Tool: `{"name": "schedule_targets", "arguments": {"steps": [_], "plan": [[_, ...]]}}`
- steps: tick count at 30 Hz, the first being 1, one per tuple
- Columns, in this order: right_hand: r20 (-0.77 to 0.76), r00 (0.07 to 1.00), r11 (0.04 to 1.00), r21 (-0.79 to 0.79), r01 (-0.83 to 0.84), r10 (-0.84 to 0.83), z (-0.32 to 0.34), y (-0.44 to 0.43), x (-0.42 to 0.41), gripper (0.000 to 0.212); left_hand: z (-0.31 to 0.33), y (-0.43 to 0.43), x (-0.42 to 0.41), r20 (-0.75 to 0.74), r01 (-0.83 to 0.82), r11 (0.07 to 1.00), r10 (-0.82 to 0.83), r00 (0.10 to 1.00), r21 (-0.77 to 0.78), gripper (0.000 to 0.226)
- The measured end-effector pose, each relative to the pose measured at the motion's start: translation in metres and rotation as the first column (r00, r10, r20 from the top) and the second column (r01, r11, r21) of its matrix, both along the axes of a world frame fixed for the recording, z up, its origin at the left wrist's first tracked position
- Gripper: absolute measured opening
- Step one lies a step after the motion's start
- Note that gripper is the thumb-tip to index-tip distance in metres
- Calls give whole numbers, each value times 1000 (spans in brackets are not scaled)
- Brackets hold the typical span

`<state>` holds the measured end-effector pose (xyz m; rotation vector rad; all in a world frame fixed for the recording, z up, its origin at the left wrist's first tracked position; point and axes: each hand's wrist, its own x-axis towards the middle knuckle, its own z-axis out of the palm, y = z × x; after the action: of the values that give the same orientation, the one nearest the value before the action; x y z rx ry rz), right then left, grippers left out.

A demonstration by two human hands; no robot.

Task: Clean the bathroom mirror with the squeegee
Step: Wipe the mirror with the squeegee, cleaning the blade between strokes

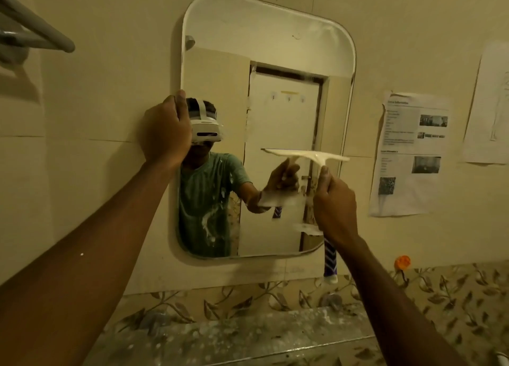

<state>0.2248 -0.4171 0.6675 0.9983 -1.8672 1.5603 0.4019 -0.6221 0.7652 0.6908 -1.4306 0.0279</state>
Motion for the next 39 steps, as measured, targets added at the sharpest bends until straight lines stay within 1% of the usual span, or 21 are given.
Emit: {"name": "schedule_targets", "arguments": {"steps": [1, 3, 7, 10, 12, 14, 18, 20, 21, 23, 26, 28, 30, 32, 35, 37, 39], "plan": [[-18, 1000, 1000, 1, 15, -15, 4, -3, -3, 47, 0, 1, 0, -4, -3, 1000, 3, 1000, -2, 52], [-1, 1000, 999, 20, 31, -31, -9, -6, -4, 46, 0, 1, -1, -13, -15, 1000, 15, 1000, 0, 52], [91, 994, 991, 127, 42, -54, -78, 0, 7, 42, 0, -1, -3, -41, -34, 999, 34, 999, 1, 52], [131, 989, 980, 196, 40, -67, -110, 8, 10, 41, 0, -2, -4, -49, -39, 999, 39, 998, -11, 52], [148, 987, 977, 214, 23, -56, -112, 13, 11, 42, 0, -2, -4, -44, -46, 999, 45, 998, -17, 52], [119, 992, 982, 188, 8, -31, -95, 16, 12, 42, 0, -1, -3, -37, -42, 999, 42, 998, -17, 51], [57, 998, 999, 45, -25, 23, -25, 11, -1, 44, -1, 0, -1, -31, -38, 999, 37, 999, -22, 51], [32, 999, 1000, 5, -23, 23, -8, 6, -5, 44, 0, 0, -1, -34, -39, 999, 38, 999, -20, 52], [36, 999, 1000, 5, -23, 23, -10, 4, -5, 43, 0, 1, -1, -37, -40, 999, 39, 999, -20, 52], [73, 997, 1000, 30, -6, 3, -38, 1, 0, 40, 0, 0, -2, -40, -36, 999, 35, 999, -21, 53], [129, 991, 992, 124, 26, -42, -94, 4, 13, 39, 0, -1, -1, -47, -29, 999, 28, 999, -19, 53], [152, 987, 986, 163, 22, -47, -105, 9, 17, 41, 0, -1, 0, -39, -26, 999, 25, 999, -28, 54], [142, 988, 986, 167, 27, -52, -90, 14, 18, 45, 3, 0, 4, -14, -27, 999, 26, 1000, -39, 55], [100, 995, 993, 118, -1, -10, -57, 15, 17, 44, 9, -1, 9, 6, -21, 999, 21, 1000, -34, 58], [-34, 996, 996, -6, -84, 84, 14, 7, 19, 46, 22, -5, 16, 9, 35, 999, -35, 999, -17, 64], [-132, 987, 994, -45, -101, 94, 69, -3, 22, 48, 29, -6, 17, -9, 52, 999, -52, 999, -2, 60], [-200, 977, 993, -78, -87, 70, 124, -13, 30, 52, 36, -4, 18, -78, 76, 997, -75, 994, 10, 53]]}}
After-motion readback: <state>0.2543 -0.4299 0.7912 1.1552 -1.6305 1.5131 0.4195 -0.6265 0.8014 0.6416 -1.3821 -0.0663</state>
